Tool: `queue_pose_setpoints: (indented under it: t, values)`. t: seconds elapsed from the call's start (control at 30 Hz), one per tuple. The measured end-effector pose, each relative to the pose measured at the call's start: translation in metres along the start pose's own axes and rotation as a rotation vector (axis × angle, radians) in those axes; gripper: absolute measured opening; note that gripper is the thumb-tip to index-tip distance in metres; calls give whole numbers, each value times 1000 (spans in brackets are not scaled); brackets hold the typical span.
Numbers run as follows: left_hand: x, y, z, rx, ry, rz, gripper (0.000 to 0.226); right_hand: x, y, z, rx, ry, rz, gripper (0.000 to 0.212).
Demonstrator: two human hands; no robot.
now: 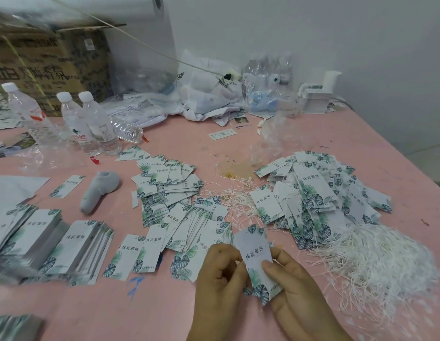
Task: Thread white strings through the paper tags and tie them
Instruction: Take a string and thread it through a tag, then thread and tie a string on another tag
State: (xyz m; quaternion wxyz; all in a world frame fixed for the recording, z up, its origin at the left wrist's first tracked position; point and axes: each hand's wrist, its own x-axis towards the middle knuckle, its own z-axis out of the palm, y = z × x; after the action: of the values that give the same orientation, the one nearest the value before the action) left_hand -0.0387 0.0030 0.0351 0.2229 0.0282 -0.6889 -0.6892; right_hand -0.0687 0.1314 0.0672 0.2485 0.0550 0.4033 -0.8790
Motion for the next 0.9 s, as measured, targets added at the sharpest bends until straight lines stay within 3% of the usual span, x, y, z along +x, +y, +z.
queue_pose_setpoints:
  t: [0.17, 0.27, 0.43, 0.53, 0.6, 0.7, 0.8, 0.9]
  values:
    - [-3, 0, 4, 364, 14, 249, 16, 0, -5, -2, -29, 58, -48, 35]
    - [-5, -1, 6, 441, 62, 321, 16, -2, -14, -3, -70, 128, -97, 36]
    - [-3, 3, 2, 406, 143, 210, 16, 6, -78, -9, -446, 356, -336, 20]
    - [-3, 4, 1, 398, 146, 156, 14, 33, -130, -13, -524, 426, -429, 18]
    - [-2, 6, 3, 407, 160, 136, 23, 54, -156, -16, -773, 526, -455, 20]
    - [-2, 11, 4, 382, 204, 106, 24, 69, -167, -23, -1257, 700, -450, 50]
    - [2, 10, 5, 346, 289, 80, 31, 51, -137, -19, -1290, 613, -668, 44]
    - [2, 2, 3, 366, 368, 50, 44, 28, -81, -11, -1335, 310, -665, 33]
